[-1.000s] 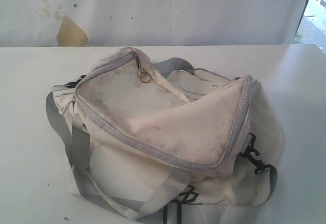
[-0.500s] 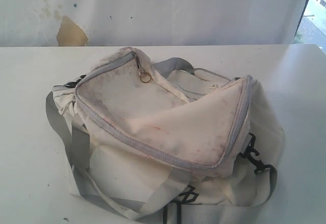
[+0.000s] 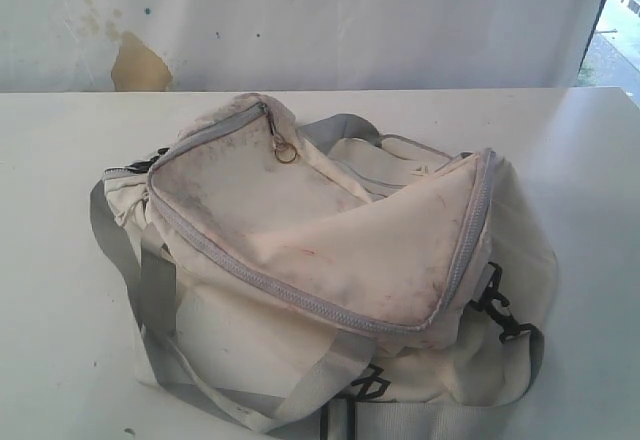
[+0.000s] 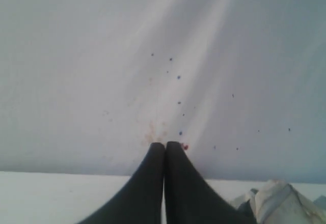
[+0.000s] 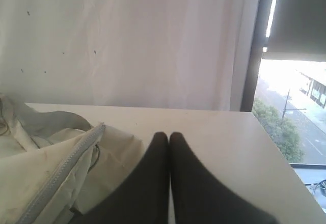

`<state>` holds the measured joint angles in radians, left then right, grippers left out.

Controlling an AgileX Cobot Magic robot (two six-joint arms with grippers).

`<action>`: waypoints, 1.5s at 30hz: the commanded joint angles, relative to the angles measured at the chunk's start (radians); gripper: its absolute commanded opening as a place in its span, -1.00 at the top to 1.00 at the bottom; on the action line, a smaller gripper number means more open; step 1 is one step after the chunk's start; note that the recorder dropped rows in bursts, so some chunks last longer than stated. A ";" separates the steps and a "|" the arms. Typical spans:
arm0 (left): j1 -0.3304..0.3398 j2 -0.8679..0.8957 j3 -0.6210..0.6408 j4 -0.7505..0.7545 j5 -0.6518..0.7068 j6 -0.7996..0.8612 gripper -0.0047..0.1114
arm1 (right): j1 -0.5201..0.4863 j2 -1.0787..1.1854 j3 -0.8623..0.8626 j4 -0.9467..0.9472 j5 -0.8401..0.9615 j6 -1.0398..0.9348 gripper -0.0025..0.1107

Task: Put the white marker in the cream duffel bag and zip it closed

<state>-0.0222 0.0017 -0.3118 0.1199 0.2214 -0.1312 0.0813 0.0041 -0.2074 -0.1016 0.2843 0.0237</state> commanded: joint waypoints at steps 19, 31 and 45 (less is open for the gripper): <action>-0.001 -0.001 0.312 -0.006 -0.198 -0.001 0.92 | -0.004 -0.004 0.207 -0.004 -0.153 0.005 0.96; -0.001 -0.001 0.312 -0.006 -0.198 -0.001 0.92 | -0.004 -0.004 0.207 -0.004 -0.127 0.005 0.96; -0.001 -0.001 0.312 -0.006 -0.198 -0.001 0.92 | -0.004 -0.004 0.207 0.000 -0.128 0.006 0.96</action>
<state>-0.0222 0.0035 -0.0056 0.1180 0.0219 -0.1312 0.0813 0.0041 -0.0049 -0.1016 0.1587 0.0255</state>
